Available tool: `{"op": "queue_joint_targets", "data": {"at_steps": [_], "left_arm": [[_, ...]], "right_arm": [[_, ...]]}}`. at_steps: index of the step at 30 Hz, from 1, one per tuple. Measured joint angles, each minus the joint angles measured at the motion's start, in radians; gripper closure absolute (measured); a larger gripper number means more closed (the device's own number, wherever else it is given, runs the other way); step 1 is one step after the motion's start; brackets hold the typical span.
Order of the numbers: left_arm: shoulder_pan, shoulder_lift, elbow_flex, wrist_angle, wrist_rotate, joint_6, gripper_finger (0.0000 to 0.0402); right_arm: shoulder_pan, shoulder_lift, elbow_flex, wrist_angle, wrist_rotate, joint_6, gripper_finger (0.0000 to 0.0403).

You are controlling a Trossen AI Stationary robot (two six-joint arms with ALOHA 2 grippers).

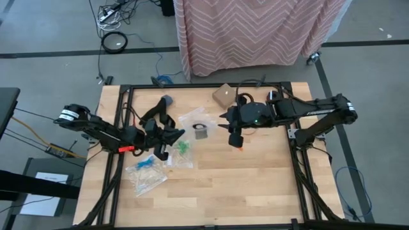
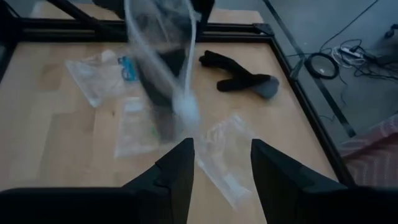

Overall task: Sort rubber bands
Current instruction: Close the transparent zip bag

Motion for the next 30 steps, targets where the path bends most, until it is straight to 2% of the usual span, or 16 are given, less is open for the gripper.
{"op": "queue_joint_targets", "data": {"at_steps": [6,15,23,30], "left_arm": [[0.0,-0.005,0.008,-0.014,0.05,0.026,0.04],[0.0,-0.007,0.008,-0.016,0.017,0.068,0.04],[0.01,-0.008,0.008,-0.004,0.007,0.084,0.04],[0.018,-0.009,0.008,-0.006,0.007,0.08,0.04]], "right_arm": [[0.001,0.002,-0.002,0.017,-0.002,-0.03,0.0257],[0.003,0.002,-0.002,0.038,-0.08,-0.029,0.0257],[0.02,0.002,-0.002,-0.082,-0.091,-0.037,0.0258],[0.026,0.002,-0.002,0.017,-0.081,-0.105,0.0259]]}}
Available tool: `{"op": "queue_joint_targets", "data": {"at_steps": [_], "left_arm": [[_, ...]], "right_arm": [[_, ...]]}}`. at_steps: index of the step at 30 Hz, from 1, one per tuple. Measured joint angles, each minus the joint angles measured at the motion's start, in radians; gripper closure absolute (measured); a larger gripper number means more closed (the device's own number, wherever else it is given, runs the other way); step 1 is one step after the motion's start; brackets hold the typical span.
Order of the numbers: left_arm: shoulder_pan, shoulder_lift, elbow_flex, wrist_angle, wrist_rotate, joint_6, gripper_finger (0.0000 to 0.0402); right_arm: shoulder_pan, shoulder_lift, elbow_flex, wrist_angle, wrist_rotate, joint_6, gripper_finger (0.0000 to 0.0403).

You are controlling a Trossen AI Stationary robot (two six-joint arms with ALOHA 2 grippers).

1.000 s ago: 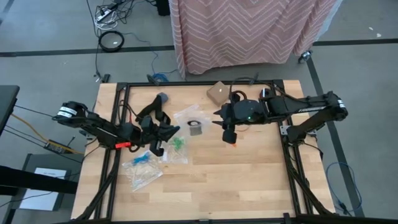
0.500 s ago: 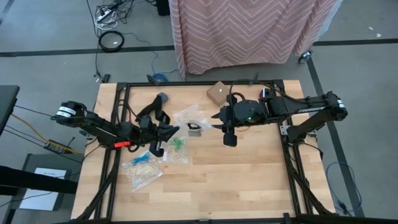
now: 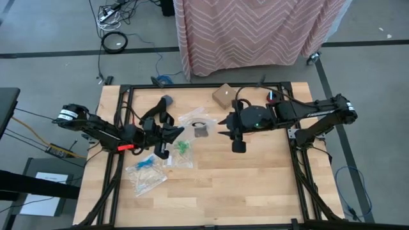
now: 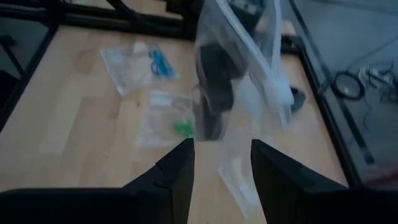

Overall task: Sort rubber bands
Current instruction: Close the transparent zip bag

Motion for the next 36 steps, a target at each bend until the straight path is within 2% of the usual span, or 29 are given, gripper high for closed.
{"op": "queue_joint_targets", "data": {"at_steps": [5,9,13,16,19,23,25,27,30,33,36], "left_arm": [[0.0,0.0,0.0,0.013,0.0,0.0,0.04],[0.0,0.0,0.0,0.013,0.0,-0.001,0.04],[0.0,0.0,0.0,0.013,0.013,-0.005,0.04],[0.0,0.0,0.0,0.015,0.015,-0.006,0.04],[0.0,0.0,0.0,0.015,0.015,-0.007,0.04],[0.0,0.0,0.0,0.015,0.015,-0.005,0.04],[0.0,0.0,0.0,0.015,0.014,-0.004,0.04],[0.0,0.0,0.0,0.015,0.007,-0.004,0.04],[0.0,0.0,0.0,0.011,-0.001,-0.004,0.04],[0.0,0.0,0.0,0.004,-0.006,-0.005,0.04],[0.0,0.0,0.0,-0.01,-0.026,-0.004,0.04]], "right_arm": [[-0.014,-0.002,-0.062,0.124,-0.023,-0.09,0.0265],[-0.046,-0.029,-0.14,0.164,-0.035,-0.1,0.0276],[-0.084,-0.098,-0.226,0.169,-0.037,-0.08,0.0282],[-0.109,-0.203,-0.298,0.211,-0.041,-0.063,0.0281],[-0.124,-0.331,-0.435,0.384,-0.069,-0.085,0.0278],[-0.131,-0.483,-0.677,0.766,-0.098,-0.105,0.0273],[-0.13,-0.512,-0.792,0.954,-0.097,-0.105,0.0272],[-0.123,-0.497,-0.886,1.153,-0.099,-0.111,0.027],[-0.119,-0.432,-0.953,1.346,-0.113,-0.153,0.027],[-0.123,-0.345,-0.954,1.441,-0.115,-0.17,0.0271],[-0.127,-0.263,-0.907,1.464,-0.12,-0.218,0.0269]]}}
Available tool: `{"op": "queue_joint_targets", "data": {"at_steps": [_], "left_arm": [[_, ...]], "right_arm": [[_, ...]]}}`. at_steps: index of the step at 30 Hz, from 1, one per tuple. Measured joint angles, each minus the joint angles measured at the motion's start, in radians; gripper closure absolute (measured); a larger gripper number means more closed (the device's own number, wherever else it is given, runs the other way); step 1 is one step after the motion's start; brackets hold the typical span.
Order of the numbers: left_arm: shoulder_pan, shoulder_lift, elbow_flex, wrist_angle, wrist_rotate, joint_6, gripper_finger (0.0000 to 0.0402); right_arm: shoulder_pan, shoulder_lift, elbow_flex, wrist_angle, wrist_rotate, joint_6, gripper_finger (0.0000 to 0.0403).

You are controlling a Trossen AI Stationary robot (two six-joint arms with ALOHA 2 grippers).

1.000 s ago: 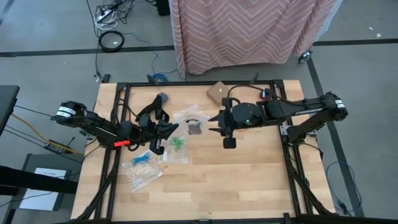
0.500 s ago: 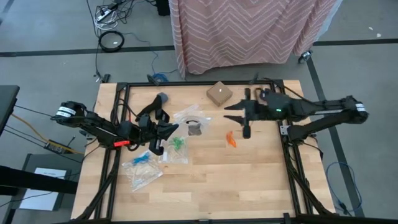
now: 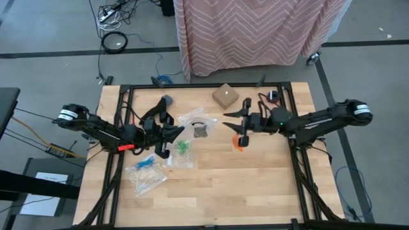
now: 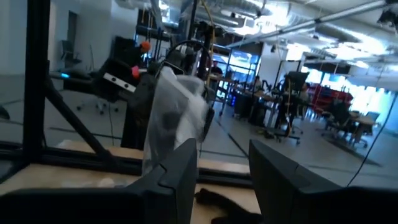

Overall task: Sort rubber bands
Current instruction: Close the transparent zip bag

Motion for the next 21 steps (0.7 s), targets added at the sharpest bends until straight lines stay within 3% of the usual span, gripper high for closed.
{"op": "queue_joint_targets", "data": {"at_steps": [9,21], "left_arm": [[0.0,0.0,0.0,-0.01,-0.002,-0.002,0.04],[0.0,0.0,0.0,-0.021,-0.002,-0.001,0.04]], "right_arm": [[-0.026,0.115,0.083,0.002,-0.03,-0.008,0.0268],[-0.027,0.132,0.081,0.065,-0.077,0.006,0.0277]]}}
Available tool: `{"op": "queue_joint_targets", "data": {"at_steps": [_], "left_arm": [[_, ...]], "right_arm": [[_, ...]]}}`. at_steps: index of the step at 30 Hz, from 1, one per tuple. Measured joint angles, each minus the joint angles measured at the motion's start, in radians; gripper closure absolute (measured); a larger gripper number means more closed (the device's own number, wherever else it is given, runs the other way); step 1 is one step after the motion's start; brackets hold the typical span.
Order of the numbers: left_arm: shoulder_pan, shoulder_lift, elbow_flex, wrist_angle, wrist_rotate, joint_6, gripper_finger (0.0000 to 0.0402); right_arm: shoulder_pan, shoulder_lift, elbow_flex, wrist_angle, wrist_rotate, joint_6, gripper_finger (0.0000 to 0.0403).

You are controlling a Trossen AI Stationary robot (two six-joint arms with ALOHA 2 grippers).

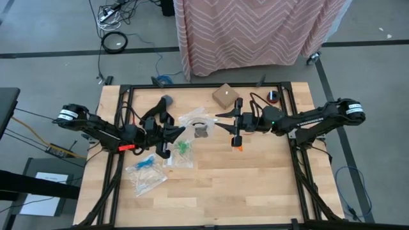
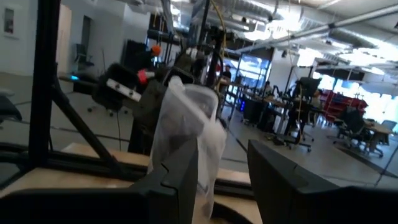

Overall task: Sort rubber bands
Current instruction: Close the transparent zip bag

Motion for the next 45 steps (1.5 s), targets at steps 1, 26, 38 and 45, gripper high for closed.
{"op": "queue_joint_targets", "data": {"at_steps": [1,26,38,45], "left_arm": [[0.0,0.0,0.0,0.0,0.0,0.0,0.04],[0.0,0.0,0.0,0.002,0.0,0.002,0.04],[0.0,0.0,0.0,0.0,-0.001,0.003,0.04],[0.0,0.0,0.0,-0.003,-0.001,0.004,0.04]], "right_arm": [[0.0,0.0,0.0,0.007,-0.001,0.0,0.0278],[-0.032,0.0,0.0,-0.017,-0.024,0.037,0.0323],[-0.04,0.0,0.0,-0.027,-0.056,0.009,0.0398],[-0.04,0.0,0.0,-0.026,-0.066,0.0,0.0402]]}}
